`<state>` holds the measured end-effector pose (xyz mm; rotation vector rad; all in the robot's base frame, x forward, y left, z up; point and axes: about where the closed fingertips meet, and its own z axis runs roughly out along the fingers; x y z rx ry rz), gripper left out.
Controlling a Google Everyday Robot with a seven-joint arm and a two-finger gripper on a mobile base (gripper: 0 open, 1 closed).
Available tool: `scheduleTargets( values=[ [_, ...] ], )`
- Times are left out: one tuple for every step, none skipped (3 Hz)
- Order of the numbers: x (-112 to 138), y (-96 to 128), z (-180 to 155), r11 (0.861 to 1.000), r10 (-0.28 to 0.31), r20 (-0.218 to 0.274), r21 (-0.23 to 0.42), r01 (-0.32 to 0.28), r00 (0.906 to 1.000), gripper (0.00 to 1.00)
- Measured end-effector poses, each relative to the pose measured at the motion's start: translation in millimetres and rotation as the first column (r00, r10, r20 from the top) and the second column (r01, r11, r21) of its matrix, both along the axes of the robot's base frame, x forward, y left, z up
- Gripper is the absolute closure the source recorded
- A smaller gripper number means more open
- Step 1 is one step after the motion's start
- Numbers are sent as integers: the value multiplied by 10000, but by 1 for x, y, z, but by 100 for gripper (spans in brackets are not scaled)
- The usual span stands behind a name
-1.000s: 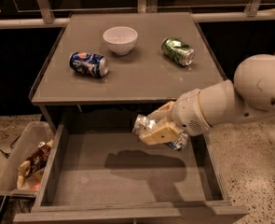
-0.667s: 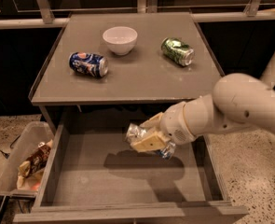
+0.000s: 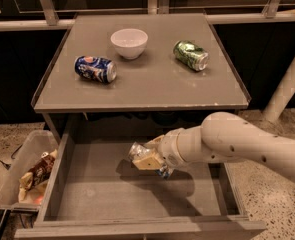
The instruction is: Place redbull can into top drawer
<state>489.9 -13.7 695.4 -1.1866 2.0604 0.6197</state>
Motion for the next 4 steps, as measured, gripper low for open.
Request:
scheduleTargets(
  values=[
    [14,2,-32,9950,-733,420,-650,759,9964,100],
    [21,3,-60,9828,-1306,846,-1203,1403,9878,100],
    [33,10,-59,9798,-1554,1292,-1062,1695,9794,100],
    [33,9,-59,9796,-1569,1302,-1057,1711,9790,82]
  ],
)
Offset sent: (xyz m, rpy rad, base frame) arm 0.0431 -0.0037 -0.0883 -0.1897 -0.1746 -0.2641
